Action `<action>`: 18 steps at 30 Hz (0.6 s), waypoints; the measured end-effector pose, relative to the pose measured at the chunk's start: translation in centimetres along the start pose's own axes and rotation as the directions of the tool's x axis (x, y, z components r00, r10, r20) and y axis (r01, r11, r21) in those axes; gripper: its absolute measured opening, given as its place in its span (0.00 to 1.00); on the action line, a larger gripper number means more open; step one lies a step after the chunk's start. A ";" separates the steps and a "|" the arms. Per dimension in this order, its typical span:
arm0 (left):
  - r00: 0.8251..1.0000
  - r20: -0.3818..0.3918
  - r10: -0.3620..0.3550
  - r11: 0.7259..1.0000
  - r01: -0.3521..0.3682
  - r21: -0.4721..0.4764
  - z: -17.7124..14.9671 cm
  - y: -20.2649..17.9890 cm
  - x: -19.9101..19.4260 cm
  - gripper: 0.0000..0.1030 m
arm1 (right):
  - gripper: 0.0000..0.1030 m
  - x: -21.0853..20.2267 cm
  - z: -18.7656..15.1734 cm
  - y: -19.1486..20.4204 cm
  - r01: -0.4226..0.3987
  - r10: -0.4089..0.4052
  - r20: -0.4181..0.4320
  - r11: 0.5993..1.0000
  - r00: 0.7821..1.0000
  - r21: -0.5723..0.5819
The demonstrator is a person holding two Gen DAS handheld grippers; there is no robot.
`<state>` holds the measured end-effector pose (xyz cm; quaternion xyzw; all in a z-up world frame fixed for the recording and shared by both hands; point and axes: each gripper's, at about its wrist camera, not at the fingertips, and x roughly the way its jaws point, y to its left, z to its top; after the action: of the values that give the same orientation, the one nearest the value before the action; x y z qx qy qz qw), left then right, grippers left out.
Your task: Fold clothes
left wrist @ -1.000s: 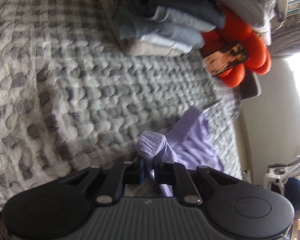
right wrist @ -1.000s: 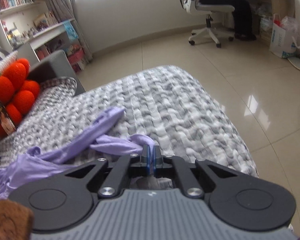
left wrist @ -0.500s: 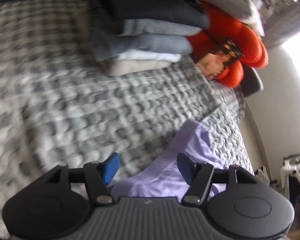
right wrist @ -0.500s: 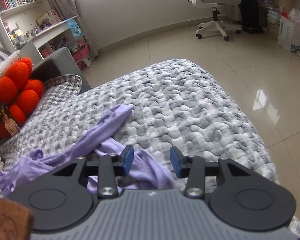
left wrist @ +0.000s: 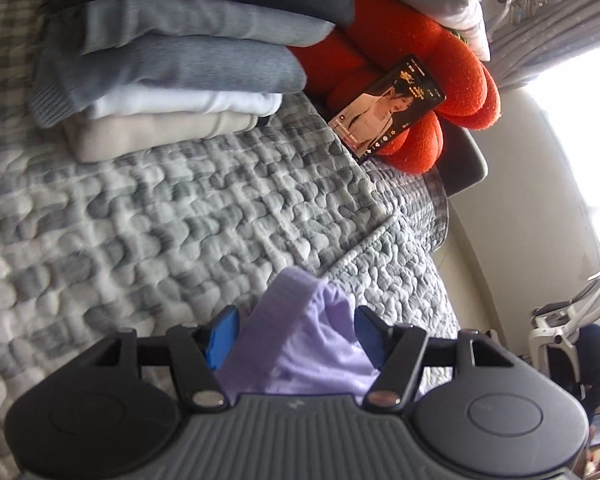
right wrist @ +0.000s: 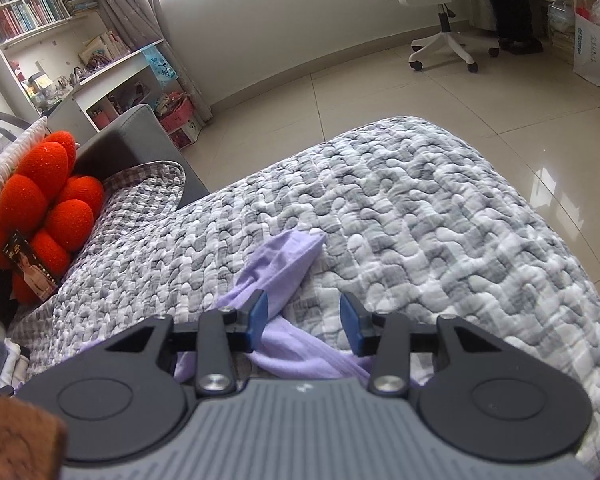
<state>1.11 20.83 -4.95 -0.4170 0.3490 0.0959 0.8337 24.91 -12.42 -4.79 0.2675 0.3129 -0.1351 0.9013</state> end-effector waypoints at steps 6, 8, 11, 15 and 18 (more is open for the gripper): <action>1.000 -0.010 0.024 1.000 -0.024 0.008 0.7 -0.4 1.8 0.61 | 0.41 1.9 0.7 0.3 -0.008 0.008 0.010 1.000 1.000 0.021; 0.999 -0.001 0.042 0.999 -0.042 0.001 1.1 -0.1 2.1 0.61 | 0.39 2.8 0.7 0.3 -0.005 0.005 0.001 1.000 1.000 0.030; 0.998 0.009 0.060 0.998 -0.060 -0.004 1.8 0.3 2.2 0.61 | 0.37 4.0 0.8 0.6 0.009 -0.008 -0.006 0.999 1.000 0.035; 0.999 0.012 0.032 0.999 -0.033 0.007 2.5 0.4 1.2 0.60 | 0.33 4.7 0.9 0.9 0.028 -0.028 -0.001 0.999 1.000 0.030; 1.000 0.016 0.004 1.000 -0.004 0.019 3.0 0.4 0.3 0.60 | 0.33 4.5 1.0 1.4 0.024 -0.024 0.003 1.000 1.000 0.017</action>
<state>2.67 23.34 -4.12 -0.4076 0.3440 0.0975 0.8403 29.43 -12.18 -6.40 0.2712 0.3133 -0.1488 0.8978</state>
